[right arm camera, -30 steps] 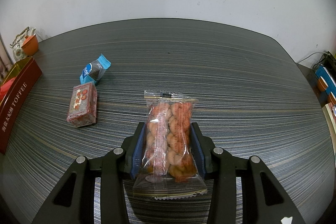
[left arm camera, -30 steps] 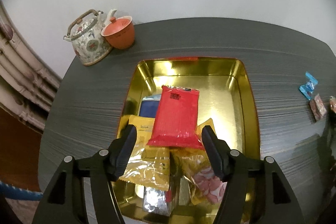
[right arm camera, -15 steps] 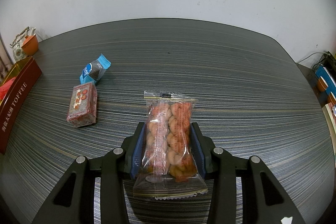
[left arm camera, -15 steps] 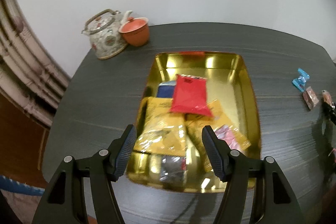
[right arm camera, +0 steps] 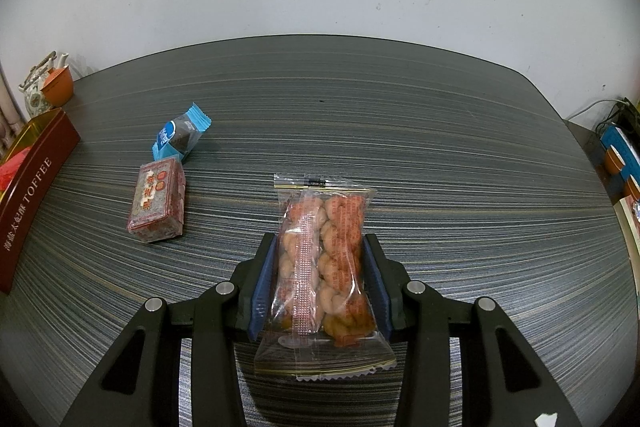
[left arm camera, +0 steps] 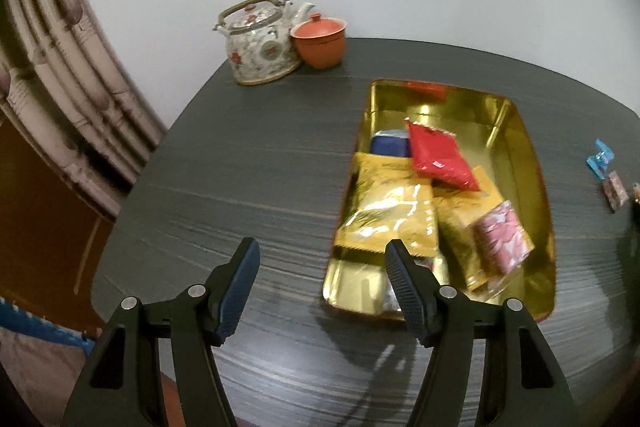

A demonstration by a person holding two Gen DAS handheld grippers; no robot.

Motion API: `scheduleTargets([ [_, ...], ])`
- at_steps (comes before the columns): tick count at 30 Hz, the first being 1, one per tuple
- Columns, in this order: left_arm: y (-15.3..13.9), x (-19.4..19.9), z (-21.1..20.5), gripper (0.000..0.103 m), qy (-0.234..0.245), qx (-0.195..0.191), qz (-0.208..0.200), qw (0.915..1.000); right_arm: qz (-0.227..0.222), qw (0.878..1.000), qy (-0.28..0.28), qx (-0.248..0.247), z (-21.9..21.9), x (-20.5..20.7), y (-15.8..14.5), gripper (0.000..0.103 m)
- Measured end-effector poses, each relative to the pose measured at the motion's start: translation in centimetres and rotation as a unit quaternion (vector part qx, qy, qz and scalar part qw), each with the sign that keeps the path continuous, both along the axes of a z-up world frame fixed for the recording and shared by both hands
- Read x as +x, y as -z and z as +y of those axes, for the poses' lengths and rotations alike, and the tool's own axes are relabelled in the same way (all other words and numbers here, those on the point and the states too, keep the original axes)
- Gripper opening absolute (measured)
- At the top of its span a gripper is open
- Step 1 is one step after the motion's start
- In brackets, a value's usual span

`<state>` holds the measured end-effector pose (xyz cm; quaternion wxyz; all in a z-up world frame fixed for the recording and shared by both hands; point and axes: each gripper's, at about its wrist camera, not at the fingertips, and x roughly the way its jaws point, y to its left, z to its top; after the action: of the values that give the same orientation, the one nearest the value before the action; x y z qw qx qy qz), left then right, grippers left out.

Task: Organize snacks
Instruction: 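Carry the clear peanut bag into the gold tin and open the right tool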

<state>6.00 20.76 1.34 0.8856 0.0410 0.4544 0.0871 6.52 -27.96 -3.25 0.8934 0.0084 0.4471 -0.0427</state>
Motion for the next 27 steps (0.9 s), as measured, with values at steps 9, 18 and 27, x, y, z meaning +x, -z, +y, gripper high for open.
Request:
scheduleTargets([
  [9, 1.6, -0.9, 1.9, 0.067, -0.016, -0.017, 0.008, 0.9997, 0.003, 1.0, 0.002, -0.013, 1.1, 0.0, 0.0, 0.037],
  [18, 1.0, -0.8, 3.2, 0.069, -0.028, -0.037, -0.007, 0.9989, 0.004, 1.0, 0.012, -0.026, 3.6, -0.1, -0.9, 0.037],
  [27, 0.4, -1.0, 3.3, 0.072, -0.031, -0.03, -0.012, 0.999, -0.023, 0.997, -0.073, 0.003, 11.9, 0.3, -4.3, 0.037],
])
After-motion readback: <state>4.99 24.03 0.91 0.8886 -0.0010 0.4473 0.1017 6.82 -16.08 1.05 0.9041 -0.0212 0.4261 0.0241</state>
